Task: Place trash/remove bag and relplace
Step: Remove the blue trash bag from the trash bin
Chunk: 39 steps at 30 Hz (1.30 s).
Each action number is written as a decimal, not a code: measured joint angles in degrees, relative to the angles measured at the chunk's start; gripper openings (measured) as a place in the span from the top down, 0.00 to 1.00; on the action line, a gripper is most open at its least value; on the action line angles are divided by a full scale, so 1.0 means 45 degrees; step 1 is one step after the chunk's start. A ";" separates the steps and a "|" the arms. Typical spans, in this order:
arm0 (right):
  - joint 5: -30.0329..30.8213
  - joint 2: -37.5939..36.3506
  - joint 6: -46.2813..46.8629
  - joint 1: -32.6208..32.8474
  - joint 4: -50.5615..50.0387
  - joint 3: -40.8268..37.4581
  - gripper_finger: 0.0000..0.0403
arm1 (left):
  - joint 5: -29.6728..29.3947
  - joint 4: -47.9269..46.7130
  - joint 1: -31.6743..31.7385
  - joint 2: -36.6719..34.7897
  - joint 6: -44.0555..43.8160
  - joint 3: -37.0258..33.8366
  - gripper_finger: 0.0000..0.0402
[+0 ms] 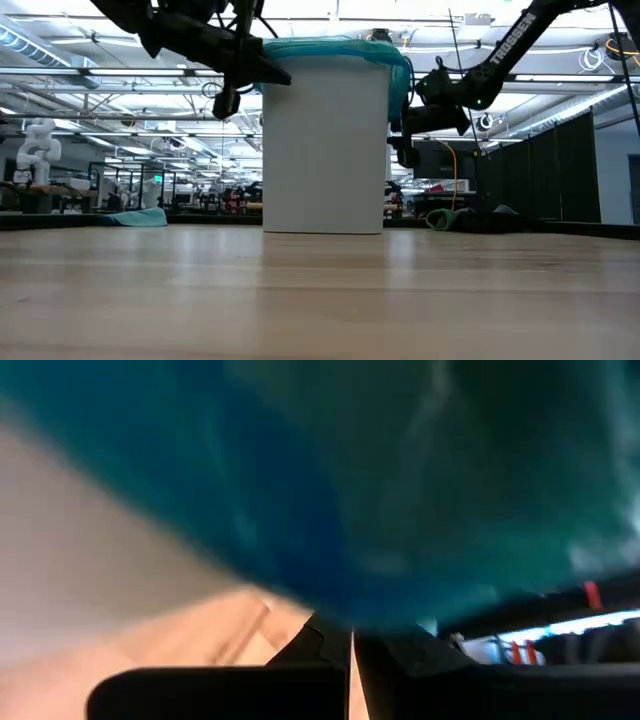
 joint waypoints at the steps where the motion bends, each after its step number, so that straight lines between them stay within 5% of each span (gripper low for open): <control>1: 0.0006 -0.0188 -0.0177 0.0105 -0.0283 0.0000 0.48 | -0.0125 -0.0055 0.0093 -0.0026 0.0181 0.0002 0.97; 13: 0.2562 -0.3137 -0.3048 0.2408 -0.6264 -0.0395 0.48 | -0.0282 -0.2187 0.2273 -0.1307 0.3137 0.0005 0.97; 25: 0.6844 -0.6816 -0.0769 0.4870 -0.5874 -0.3818 0.48 | 0.1874 -0.2061 0.4073 -0.1331 0.4169 0.0015 0.97; 30: 0.7500 -0.9299 0.1064 0.4847 -0.3738 -0.6278 0.48 | 0.2893 -0.2083 0.4077 -0.1331 0.4164 0.0015 0.97; 39: 0.9161 -1.1650 0.5091 0.5630 0.4531 -1.0636 0.47 | 0.3442 -0.2090 0.4018 -0.1331 0.4373 0.0015 0.97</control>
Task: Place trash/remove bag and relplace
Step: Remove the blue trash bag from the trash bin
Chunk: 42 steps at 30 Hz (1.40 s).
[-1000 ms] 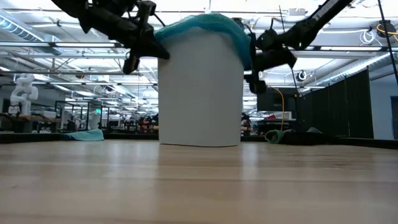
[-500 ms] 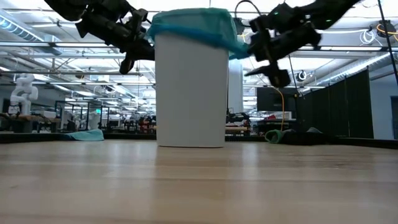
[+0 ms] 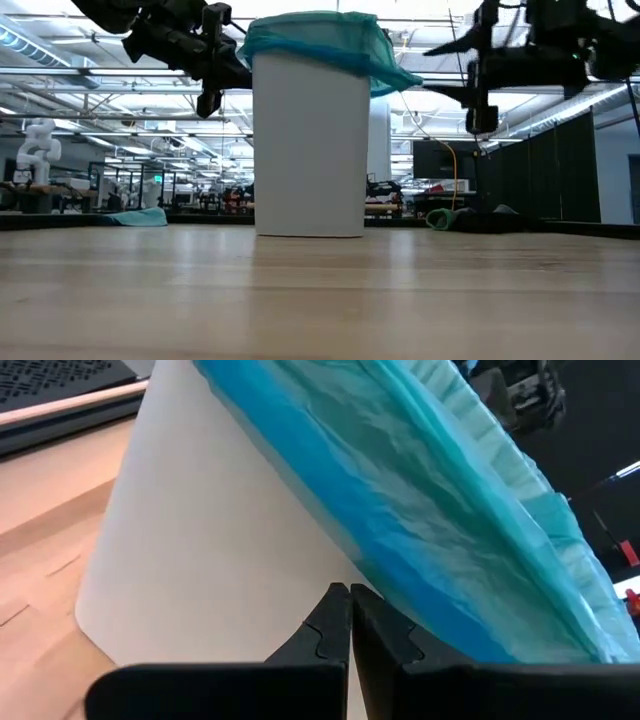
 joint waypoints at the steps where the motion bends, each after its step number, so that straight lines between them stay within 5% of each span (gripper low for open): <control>1: 0.0518 -0.0012 0.0143 0.0060 0.0498 -0.0400 0.47 | 0.0005 0.0005 0.0000 0.0000 0.0000 0.0000 0.97; 7: 0.2335 0.0657 0.0314 -0.0003 0.2887 -0.1918 0.46 | 0.0138 0.0048 -0.0130 0.0000 -0.0010 0.0000 0.97; 14: 0.2374 0.1980 0.0019 -0.0653 0.5932 -0.1997 0.46 | 0.0107 0.0845 -0.0615 0.0005 -0.0612 0.0000 0.97; 26: 0.1767 0.2793 0.0134 0.0052 0.6897 -0.2002 0.46 | 0.0966 0.1629 -0.0999 0.0005 -0.1735 0.0005 0.97; 42: 0.1831 0.2795 0.0557 0.0047 0.7379 -0.2002 0.46 | 0.1828 0.5931 -0.1255 0.0010 -0.4011 0.0005 0.97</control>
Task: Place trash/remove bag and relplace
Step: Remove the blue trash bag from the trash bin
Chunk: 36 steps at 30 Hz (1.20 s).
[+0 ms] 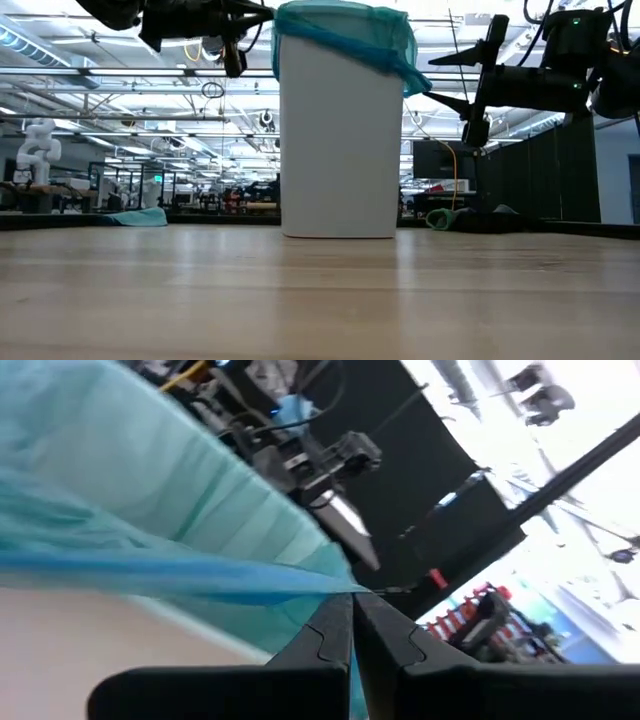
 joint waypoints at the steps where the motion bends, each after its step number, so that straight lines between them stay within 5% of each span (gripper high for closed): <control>1: 0.0000 0.0000 -0.0049 0.0000 -0.0005 0.0000 0.46 | 0.0142 0.0238 -0.0003 0.0000 -0.0143 0.0000 0.97; 12: 0.0235 0.0000 -0.0239 0.0000 -0.0214 0.0000 0.46 | 0.1543 0.1632 -0.0003 0.0000 -0.1016 0.0000 0.97; 20: 0.0233 0.0000 -0.0234 0.0000 -0.0204 0.0000 0.46 | 0.1110 -0.0762 0.0245 0.0010 -0.1043 -0.0004 0.97; 27: 0.0234 0.0000 -0.0234 0.0000 -0.0195 0.0005 0.46 | 0.2151 0.3646 -0.0093 -0.0027 -0.2881 0.0005 0.97; 36: 0.0228 -0.0053 -0.0176 0.0000 0.2347 0.0182 0.47 | 0.2532 0.1311 -0.0279 -0.0149 -0.2468 -0.0010 0.97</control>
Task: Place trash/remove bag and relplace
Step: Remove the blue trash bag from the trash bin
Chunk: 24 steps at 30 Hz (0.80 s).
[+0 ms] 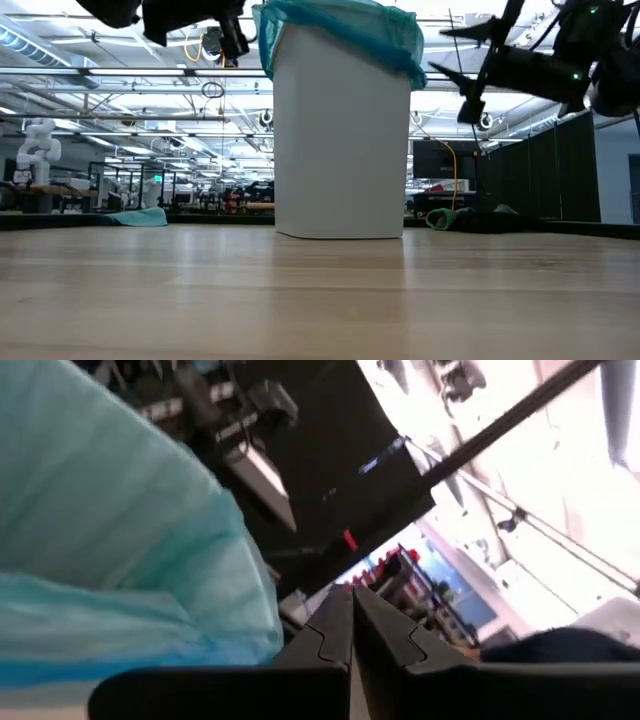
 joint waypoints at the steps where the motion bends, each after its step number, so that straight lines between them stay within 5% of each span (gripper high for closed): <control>1: -0.0008 -0.0048 -0.0029 0.0000 -0.0007 0.0150 0.47 | -0.0065 -0.0304 -0.0049 -0.0177 0.0328 0.0000 0.97; 6: -0.0479 -0.0073 -0.0654 0.0062 -0.1346 0.1252 0.51 | -0.0869 -0.0352 0.0089 -0.1036 0.1147 0.0015 0.97; 11: -0.1218 -0.0078 -0.1627 -0.0610 -0.5031 0.3003 0.57 | -0.1178 -0.1870 0.0212 -0.1817 0.1027 0.0005 0.97; 14: -0.1963 -0.0064 -0.2502 -0.1532 -0.7298 0.3882 0.69 | -0.2378 -0.4750 0.0071 -0.2478 0.2281 0.0010 0.97; 18: -0.2766 -0.0146 -0.3072 -0.2784 -0.7224 0.4252 0.95 | -0.4716 -0.7927 0.0019 -0.3204 0.3518 0.0000 0.99; 24: -0.4105 -0.0306 -0.3120 -0.4165 -1.0666 0.4244 1.00 | -0.5910 -0.9510 -0.0002 -0.3600 0.3896 0.0000 1.00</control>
